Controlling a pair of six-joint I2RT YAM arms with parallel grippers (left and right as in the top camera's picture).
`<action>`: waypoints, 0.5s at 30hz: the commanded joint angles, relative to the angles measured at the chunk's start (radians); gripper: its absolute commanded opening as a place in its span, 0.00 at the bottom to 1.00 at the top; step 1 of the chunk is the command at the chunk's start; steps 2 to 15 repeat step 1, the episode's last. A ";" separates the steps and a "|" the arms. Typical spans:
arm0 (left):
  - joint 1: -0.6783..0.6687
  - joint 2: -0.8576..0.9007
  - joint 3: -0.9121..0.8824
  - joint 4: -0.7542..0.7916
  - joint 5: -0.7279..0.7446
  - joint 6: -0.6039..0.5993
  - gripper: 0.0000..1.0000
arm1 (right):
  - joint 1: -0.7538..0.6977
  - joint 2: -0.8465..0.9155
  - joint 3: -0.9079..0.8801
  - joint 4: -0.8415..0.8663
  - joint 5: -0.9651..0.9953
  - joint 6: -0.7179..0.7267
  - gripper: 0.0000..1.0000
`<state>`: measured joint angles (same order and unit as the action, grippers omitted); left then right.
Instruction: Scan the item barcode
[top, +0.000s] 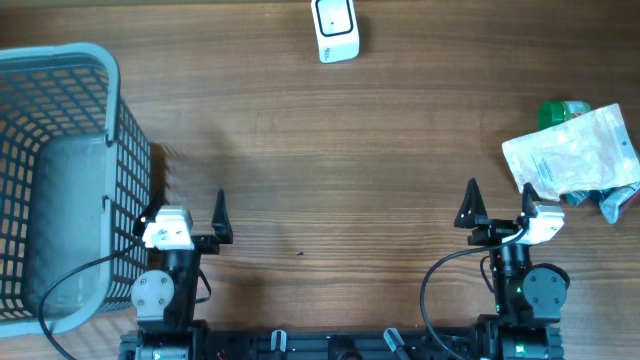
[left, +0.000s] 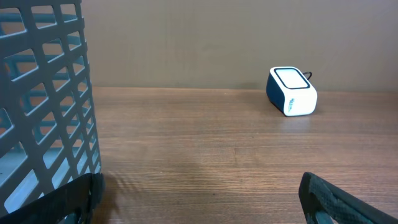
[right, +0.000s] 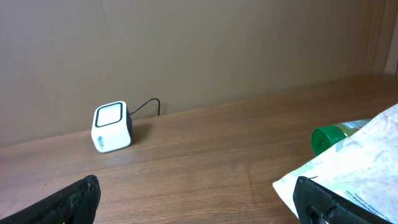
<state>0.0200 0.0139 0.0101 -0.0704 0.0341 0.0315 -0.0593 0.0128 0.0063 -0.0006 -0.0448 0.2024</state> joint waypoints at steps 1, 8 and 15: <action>0.005 -0.007 -0.005 -0.005 -0.010 -0.013 1.00 | 0.006 -0.005 -0.001 0.003 -0.010 -0.018 1.00; 0.005 -0.007 -0.005 -0.005 -0.010 -0.013 1.00 | 0.006 -0.005 -0.001 0.003 -0.010 -0.018 1.00; 0.005 -0.007 -0.005 -0.005 -0.010 -0.013 1.00 | 0.006 -0.005 -0.001 0.003 -0.010 -0.018 1.00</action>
